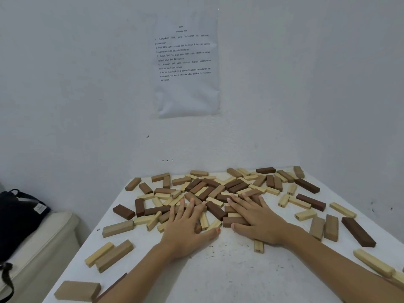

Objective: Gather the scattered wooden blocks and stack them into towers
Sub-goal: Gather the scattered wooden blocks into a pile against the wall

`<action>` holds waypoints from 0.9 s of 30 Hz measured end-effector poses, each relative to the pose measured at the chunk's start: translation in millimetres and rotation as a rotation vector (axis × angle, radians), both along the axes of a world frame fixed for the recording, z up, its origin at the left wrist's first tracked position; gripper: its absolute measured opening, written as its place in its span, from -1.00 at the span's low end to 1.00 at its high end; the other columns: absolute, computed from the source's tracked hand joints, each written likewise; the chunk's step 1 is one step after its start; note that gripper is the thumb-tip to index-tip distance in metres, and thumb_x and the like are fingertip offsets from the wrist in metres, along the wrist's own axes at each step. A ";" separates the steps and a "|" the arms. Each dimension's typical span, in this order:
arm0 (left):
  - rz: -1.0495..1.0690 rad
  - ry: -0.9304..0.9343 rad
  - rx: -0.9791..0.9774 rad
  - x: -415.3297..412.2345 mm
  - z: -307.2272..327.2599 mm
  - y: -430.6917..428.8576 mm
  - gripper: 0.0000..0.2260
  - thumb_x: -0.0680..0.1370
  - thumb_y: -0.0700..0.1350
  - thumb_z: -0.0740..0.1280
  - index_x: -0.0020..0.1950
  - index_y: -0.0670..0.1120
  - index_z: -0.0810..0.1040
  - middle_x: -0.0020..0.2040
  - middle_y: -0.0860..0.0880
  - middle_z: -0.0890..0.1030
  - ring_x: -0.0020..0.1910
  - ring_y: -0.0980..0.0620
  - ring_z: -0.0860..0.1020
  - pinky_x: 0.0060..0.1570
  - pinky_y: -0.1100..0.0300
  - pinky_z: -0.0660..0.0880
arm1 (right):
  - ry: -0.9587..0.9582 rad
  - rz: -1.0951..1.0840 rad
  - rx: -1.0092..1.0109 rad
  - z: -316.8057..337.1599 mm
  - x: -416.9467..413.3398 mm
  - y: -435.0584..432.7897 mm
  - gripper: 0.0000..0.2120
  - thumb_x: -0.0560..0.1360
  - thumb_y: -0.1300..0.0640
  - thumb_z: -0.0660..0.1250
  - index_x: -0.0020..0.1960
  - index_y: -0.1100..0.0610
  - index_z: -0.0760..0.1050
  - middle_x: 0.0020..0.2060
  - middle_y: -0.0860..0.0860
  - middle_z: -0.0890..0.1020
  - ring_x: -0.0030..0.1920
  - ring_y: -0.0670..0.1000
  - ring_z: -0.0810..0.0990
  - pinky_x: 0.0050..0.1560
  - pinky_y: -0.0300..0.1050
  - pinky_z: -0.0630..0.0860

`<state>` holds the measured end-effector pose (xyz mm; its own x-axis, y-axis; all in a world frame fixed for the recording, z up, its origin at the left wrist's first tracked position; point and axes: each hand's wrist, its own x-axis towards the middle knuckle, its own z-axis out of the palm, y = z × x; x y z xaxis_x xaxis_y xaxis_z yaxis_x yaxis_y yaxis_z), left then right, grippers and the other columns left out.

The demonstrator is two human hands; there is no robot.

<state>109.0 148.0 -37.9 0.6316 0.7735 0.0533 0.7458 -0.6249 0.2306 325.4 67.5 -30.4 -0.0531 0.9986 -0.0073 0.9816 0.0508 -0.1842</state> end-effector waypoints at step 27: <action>0.040 0.007 -0.011 -152.9 38.2 -50.4 -0.52 0.64 0.17 -0.05 0.55 0.16 -0.05 0.57 0.11 -0.09 0.52 0.13 -0.26 0.45 0.09 -0.37 | -0.062 0.249 0.001 26.2 -154.0 -39.3 -0.25 0.51 -0.36 -0.17 0.59 -0.02 -0.13 0.58 -0.02 -0.08 0.56 0.01 -0.15 0.52 0.13 -0.28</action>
<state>-43.9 97.7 0.4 0.6006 0.7985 0.0404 0.7717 -0.5921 0.2320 171.4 28.3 -4.2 -0.2967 0.9548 -0.0167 0.9482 0.2925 -0.1243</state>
